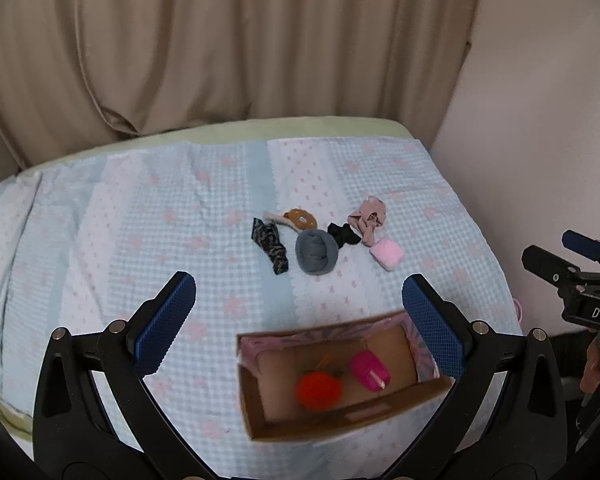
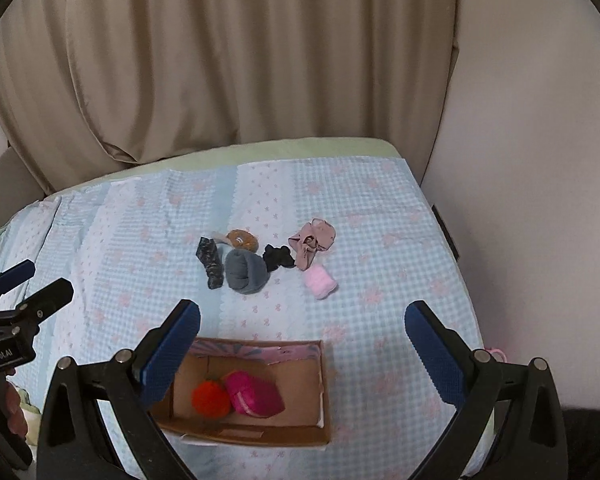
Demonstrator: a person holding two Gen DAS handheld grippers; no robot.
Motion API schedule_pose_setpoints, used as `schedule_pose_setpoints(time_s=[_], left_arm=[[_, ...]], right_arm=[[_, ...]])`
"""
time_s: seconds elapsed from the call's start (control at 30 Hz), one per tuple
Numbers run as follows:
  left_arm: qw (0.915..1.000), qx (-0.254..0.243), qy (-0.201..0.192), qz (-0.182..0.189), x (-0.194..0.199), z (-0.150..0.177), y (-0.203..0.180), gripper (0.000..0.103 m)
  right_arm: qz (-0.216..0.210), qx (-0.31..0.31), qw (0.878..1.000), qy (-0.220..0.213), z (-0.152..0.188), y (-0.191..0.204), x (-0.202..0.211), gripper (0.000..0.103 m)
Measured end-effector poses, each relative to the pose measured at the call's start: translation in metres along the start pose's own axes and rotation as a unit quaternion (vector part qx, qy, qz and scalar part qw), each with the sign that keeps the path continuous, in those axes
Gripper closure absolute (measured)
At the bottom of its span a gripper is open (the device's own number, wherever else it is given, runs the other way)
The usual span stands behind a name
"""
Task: Organize soft objects
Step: 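Move both tools back toward the remaining soft items, then grasp the grey knit hat with the left tool while the right tool grasps the pink roll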
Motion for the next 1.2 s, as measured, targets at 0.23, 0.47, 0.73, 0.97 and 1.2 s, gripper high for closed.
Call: schedule_pose_setpoints(time_s=[0.23, 0.47, 0.73, 0.97, 1.2], left_arm=[[0.9986, 0.03, 0.044, 0.0, -0.069, -0.017, -0.027, 0.0], [0.9938, 0.051, 0.099, 0.0, -0.164, -0.023, -0.059, 0.0], [0.985, 0.047, 0.165, 0.02, -0.276, -0.004, -0.093, 0.0], [0.9758, 0.013, 0.218, 0.005, -0.357, 0.023, -0.105, 0.001], [0.9708, -0.035, 0.236, -0.019, -0.406, 0.041, -0.111, 0.003]], right_arm=[[-0.007, 0.031, 0.999, 0.037, -0.023, -0.034, -0.063, 0.001], [-0.03, 0.062, 0.995, 0.076, -0.034, -0.061, -0.145, 0.001], [-0.061, 0.088, 0.987, 0.124, -0.02, -0.08, -0.234, 0.002], [-0.069, 0.092, 0.98, 0.16, 0.007, -0.091, -0.3, 0.009], [-0.072, 0.092, 0.974, 0.193, 0.037, -0.096, -0.352, 0.017]])
Point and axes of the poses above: each gripper's, at about its wrist camera, not at the fingertips, and x roughly against the way its jaws point, y to its left, z to its underside, the point moved 8 cm from there along -x, roughly the way its jaws point, and after that the axes turned 9 degrees about -z, right-handed, at the moved point
